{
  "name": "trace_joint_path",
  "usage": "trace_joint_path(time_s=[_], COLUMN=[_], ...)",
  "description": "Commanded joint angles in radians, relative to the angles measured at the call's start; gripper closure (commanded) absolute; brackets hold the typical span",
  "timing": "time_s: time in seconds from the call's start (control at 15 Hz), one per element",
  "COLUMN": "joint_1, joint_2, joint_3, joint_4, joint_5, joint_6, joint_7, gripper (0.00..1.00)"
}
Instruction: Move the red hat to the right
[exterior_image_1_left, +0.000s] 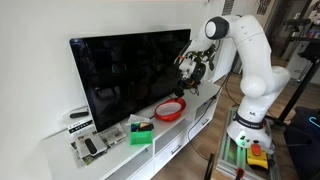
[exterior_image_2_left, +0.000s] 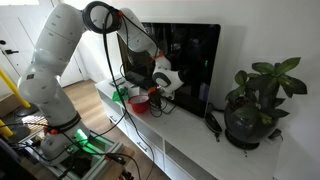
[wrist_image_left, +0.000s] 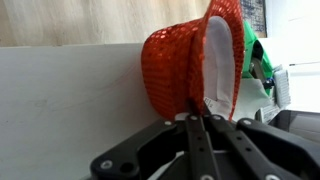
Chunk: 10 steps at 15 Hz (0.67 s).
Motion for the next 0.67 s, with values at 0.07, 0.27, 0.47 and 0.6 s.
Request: trace_joint_path(time_s=[0.07,0.27,0.47,0.6], joint_1=[0.001,-0.017,-0.05,-0.084], joint_2=[-0.094,-0.172,-0.232,-0.251], joint_3=[-0.045,-0.088,-0.142,-0.174], joint_4=[-0.043,-0.07,-0.068,-0.051], joint_5=[-0.094,-0.173,-0.211,-0.221], joint_6=[-0.106,-0.158,-0.191,-0.215], joint_7=[-0.047,-0.083,-0.092,-0.076], gripper=[0.99,0.99,0.99,0.99])
